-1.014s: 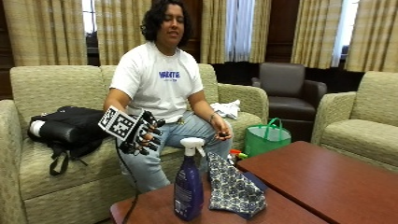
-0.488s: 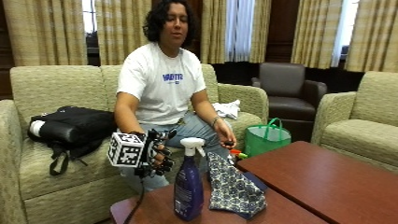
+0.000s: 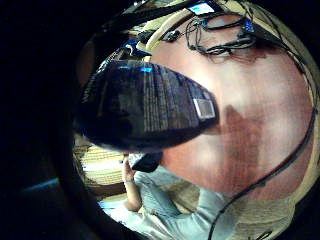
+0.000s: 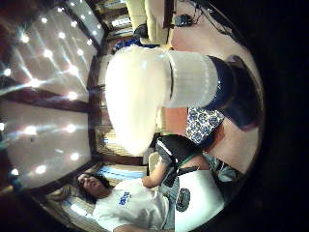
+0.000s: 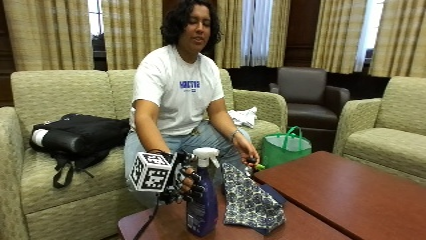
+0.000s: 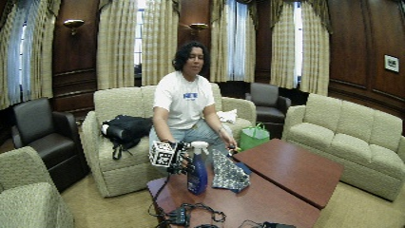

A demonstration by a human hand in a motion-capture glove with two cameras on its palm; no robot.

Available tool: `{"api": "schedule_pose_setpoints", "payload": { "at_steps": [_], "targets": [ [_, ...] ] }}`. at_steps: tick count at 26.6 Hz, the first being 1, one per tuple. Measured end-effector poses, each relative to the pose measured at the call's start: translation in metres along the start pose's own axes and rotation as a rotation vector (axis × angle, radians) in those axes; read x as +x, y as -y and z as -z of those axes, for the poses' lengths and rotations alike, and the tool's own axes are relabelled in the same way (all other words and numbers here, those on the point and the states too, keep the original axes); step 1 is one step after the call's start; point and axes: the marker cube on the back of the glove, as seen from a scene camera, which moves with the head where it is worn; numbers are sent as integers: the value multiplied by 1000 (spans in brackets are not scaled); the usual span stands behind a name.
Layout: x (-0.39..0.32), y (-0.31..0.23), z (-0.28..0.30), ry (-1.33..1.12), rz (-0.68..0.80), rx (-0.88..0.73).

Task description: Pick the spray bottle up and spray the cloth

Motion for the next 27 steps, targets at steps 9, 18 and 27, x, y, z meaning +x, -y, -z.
{"api": "schedule_pose_setpoints", "payload": {
  "at_steps": [9, 18, 27],
  "targets": [
    [-8, 32, -13, -58, 46, 19],
    [-13, 54, -34, -41, 126, 43],
    [-24, 67, -48, -59, 156, 156]
  ]
}}
